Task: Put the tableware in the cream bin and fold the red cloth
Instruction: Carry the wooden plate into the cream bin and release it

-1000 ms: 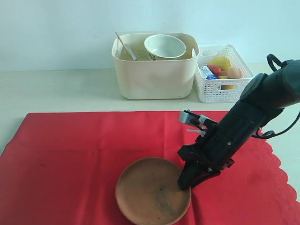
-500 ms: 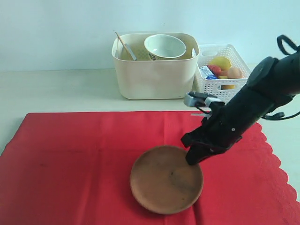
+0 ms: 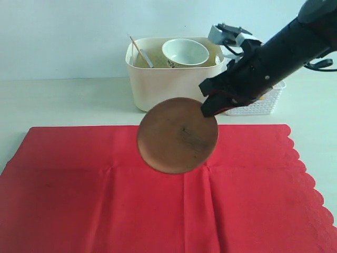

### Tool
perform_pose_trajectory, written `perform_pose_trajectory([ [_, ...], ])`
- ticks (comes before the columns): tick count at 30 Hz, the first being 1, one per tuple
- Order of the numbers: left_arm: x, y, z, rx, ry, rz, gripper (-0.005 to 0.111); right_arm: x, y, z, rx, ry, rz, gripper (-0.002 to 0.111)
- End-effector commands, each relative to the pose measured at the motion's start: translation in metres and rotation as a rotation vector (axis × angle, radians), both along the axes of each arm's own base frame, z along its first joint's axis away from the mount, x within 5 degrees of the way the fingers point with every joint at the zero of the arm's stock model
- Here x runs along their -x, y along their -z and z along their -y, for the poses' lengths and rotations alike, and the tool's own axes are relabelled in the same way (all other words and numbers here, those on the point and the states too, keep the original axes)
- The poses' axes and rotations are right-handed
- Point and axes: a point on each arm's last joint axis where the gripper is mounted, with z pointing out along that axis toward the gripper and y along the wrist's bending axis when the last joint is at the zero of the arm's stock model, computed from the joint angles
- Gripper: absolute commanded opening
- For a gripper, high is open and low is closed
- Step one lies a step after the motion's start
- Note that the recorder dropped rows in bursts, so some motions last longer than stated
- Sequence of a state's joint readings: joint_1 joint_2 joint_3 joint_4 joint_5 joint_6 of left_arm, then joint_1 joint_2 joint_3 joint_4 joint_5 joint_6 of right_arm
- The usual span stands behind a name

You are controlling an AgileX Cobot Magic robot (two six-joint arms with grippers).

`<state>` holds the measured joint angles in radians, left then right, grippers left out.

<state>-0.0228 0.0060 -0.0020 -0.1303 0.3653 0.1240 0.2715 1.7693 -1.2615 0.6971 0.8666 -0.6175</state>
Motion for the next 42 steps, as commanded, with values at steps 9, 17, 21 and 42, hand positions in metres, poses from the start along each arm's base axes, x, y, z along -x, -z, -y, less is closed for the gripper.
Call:
perform_pose_trajectory([
  [9,0.0,0.0,0.0,0.007,0.006,0.013,0.0,-0.041,-0.083,-0.003,-0.025,0.092,0.216,0.0],
  [17,0.0,0.0,0.0,0.007,0.006,0.013,0.0,-0.102,-0.097,-0.016,-0.065,0.158,0.346,0.0],
  [21,0.0,0.0,0.0,0.007,0.006,0.013,0.0,-0.135,-0.084,-0.018,-0.025,0.211,0.401,0.0],
  [42,0.0,0.0,0.0,0.007,0.006,0.013,0.0,-0.193,-0.015,-0.034,0.013,0.156,0.5,0.006],
])
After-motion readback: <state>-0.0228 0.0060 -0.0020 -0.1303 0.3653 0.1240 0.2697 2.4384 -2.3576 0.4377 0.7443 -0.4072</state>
